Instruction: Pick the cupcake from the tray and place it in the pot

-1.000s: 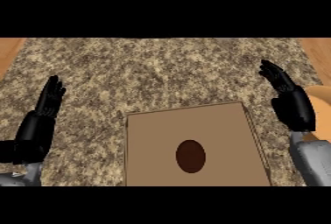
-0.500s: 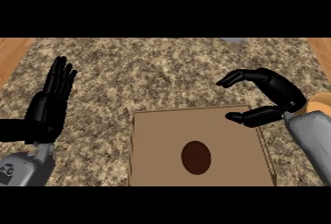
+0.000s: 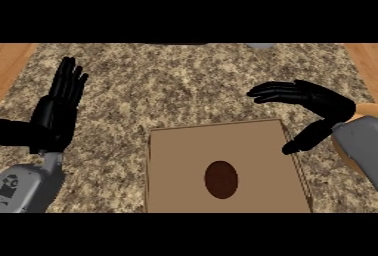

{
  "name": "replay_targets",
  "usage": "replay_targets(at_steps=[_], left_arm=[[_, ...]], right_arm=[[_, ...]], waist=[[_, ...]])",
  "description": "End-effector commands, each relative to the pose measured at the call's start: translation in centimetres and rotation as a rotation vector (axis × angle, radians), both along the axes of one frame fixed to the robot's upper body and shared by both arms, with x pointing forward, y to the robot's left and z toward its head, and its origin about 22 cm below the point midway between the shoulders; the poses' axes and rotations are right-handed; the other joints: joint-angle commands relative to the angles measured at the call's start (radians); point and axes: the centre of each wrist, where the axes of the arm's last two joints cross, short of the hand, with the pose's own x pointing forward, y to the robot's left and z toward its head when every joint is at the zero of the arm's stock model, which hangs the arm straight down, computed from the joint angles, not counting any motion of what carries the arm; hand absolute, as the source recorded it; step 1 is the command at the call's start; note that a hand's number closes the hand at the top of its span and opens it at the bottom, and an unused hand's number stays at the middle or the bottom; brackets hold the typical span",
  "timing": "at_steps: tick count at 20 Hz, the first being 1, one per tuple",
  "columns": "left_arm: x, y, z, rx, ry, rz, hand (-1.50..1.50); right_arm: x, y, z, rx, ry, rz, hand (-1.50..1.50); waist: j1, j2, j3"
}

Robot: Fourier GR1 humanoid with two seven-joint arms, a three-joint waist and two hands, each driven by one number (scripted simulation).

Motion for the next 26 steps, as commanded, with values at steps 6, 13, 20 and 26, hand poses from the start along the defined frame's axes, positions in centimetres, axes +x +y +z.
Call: replay_targets(at_steps=[6, 13, 20, 26], left_arm=[[1.0, 1.7, -0.2, 0.002, 0.008, 0.042, 0.0], [0.0, 1.4, -2.0, 0.001, 0.017, 0.033, 0.0], [1.7, 1.8, -0.2, 0.002, 0.006, 0.025, 0.0], [1.1, 2.6, 0.0, 0.001, 0.009, 0.029, 0.0]], right_arm=[[0.0, 4.1, 3.1, -0.336, -0.102, 0.202, -1.5], [-4.0, 7.1, 1.4, -0.426, -0.08, 0.19, -1.5], [-5.3, 9.9, -0.6, -0.539, -0.037, 0.165, -1.5], [-4.1, 8.5, -4.0, -0.522, -0.047, 0.189, -1.5]], waist=[[-0.024, -0.011, -0.003], [-0.037, -0.016, -0.002], [-0.037, -0.014, -0.002], [-0.029, -0.013, -0.002]])
